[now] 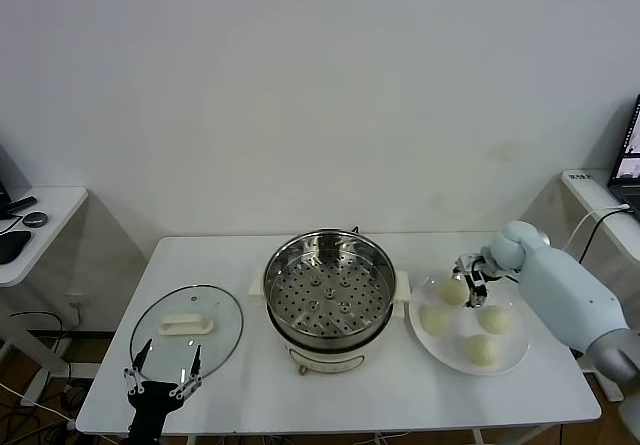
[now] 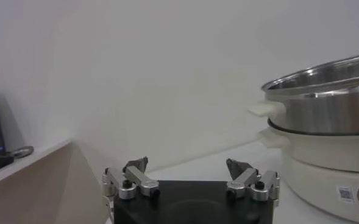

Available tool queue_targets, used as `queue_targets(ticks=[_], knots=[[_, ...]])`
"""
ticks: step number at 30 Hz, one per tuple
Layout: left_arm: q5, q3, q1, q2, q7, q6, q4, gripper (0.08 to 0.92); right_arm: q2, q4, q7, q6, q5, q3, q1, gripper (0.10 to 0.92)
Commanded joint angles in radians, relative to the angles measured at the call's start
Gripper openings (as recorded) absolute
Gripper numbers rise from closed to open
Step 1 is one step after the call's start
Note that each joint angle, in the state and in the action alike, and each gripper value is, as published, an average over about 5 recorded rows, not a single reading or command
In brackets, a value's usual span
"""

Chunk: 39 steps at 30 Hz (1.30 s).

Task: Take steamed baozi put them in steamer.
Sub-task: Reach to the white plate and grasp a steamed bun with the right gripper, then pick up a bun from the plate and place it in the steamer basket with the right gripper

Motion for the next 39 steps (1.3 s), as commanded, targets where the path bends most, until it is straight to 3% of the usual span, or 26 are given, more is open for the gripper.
queue_targets(ticks=[1,8,20,27,33,39], knots=[[0.005,-0.001,0.001,0.000,-0.001,-0.006,0.001,0.823,0.014,-0.016,0.000,-0.014,0.006,-0.013,0.009,0.577],[0.005,-0.002,0.002,0.000,-0.001,-0.008,-0.001,0.823,-0.028,0.053,-0.011,-0.035,0.090,-0.047,0.026,0.460],[-0.008,0.010,-0.021,0.014,-0.003,-0.007,0.017,0.823,-0.211,0.357,-0.038,-0.057,0.500,-0.383,0.447,0.457],[-0.045,0.017,-0.032,0.028,-0.009,-0.007,0.022,0.823,-0.095,0.401,-0.055,0.015,0.633,-0.595,0.751,0.466],[-0.061,0.003,-0.037,0.039,-0.011,-0.008,0.023,0.823,0.070,0.399,-0.062,0.132,0.725,-0.751,0.828,0.467],[-0.074,-0.008,-0.040,0.042,-0.014,-0.007,0.021,0.823,0.254,0.331,-0.066,0.294,0.637,-0.829,0.791,0.482]])
